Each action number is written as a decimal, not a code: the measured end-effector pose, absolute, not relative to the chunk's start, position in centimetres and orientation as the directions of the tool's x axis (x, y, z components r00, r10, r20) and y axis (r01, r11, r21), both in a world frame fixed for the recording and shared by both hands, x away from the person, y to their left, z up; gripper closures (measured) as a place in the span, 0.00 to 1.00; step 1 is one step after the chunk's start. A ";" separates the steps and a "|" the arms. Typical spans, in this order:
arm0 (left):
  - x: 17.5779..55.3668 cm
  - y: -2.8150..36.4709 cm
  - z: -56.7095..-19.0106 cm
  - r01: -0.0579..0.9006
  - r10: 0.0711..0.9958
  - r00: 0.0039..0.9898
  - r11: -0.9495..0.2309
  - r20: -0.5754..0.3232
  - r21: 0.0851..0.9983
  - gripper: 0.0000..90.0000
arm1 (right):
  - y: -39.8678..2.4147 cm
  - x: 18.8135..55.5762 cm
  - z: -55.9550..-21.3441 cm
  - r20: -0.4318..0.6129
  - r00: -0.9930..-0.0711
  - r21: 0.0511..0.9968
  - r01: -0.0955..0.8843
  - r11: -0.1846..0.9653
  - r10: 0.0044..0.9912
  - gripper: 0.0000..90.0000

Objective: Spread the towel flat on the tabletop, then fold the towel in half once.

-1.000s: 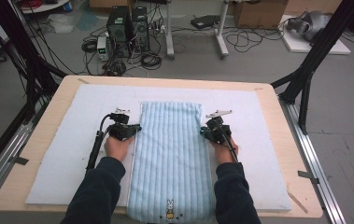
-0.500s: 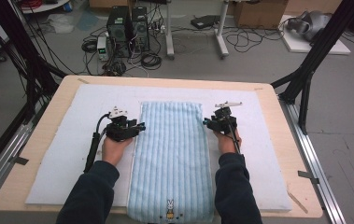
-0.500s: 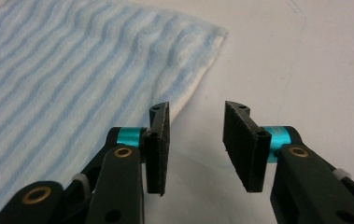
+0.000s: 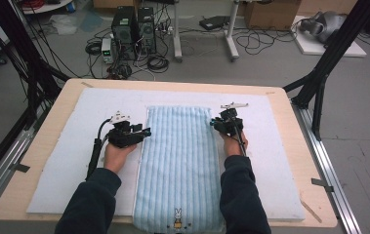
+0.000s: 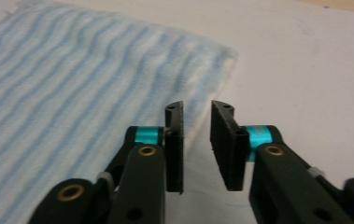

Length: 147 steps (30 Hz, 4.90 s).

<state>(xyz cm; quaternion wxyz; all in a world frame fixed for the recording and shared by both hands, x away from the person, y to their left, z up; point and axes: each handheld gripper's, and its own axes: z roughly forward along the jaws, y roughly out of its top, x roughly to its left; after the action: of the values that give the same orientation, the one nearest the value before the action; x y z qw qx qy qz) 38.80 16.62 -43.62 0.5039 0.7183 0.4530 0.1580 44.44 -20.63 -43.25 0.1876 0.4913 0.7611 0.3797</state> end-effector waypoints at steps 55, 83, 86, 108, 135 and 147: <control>32.8 19.7 -41.0 0.334 0.743 0.633 -0.009 -0.217 0.942 0.23 | -25.6 33.6 -39.4 0.036 -0.618 0.835 0.450 0.316 0.785 0.13; 40.0 18.8 -38.9 0.420 0.750 0.609 -0.031 -0.257 0.907 0.25 | -23.5 41.3 -37.3 0.103 -0.590 0.788 0.540 0.296 0.801 0.17; 41.1 18.7 -39.0 0.436 0.754 0.597 -0.017 -0.275 0.900 0.25 | -23.3 42.3 -37.5 0.100 -0.580 0.772 0.557 0.305 0.808 0.19; 46.8 15.3 -43.2 0.563 0.811 0.527 -0.110 -0.253 0.819 0.38 | -21.0 47.2 -41.7 0.087 -0.485 0.691 0.658 0.298 0.870 0.54; 47.5 13.6 -44.8 0.564 0.842 0.535 -0.294 -0.071 0.771 0.95 | -19.4 48.0 -43.6 0.035 -0.510 0.657 0.659 0.365 0.859 0.88; 47.3 14.8 -43.3 0.559 0.837 0.527 -0.213 -0.145 0.802 0.97 | -18.8 47.3 -42.6 -0.003 -0.537 0.690 0.610 0.390 0.844 0.96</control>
<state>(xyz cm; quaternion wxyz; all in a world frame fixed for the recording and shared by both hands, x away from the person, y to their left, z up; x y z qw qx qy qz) 47.33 14.75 -43.34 0.4285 0.7615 0.4584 0.1626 47.34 -18.82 -42.60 0.1799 0.4465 0.8141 0.3249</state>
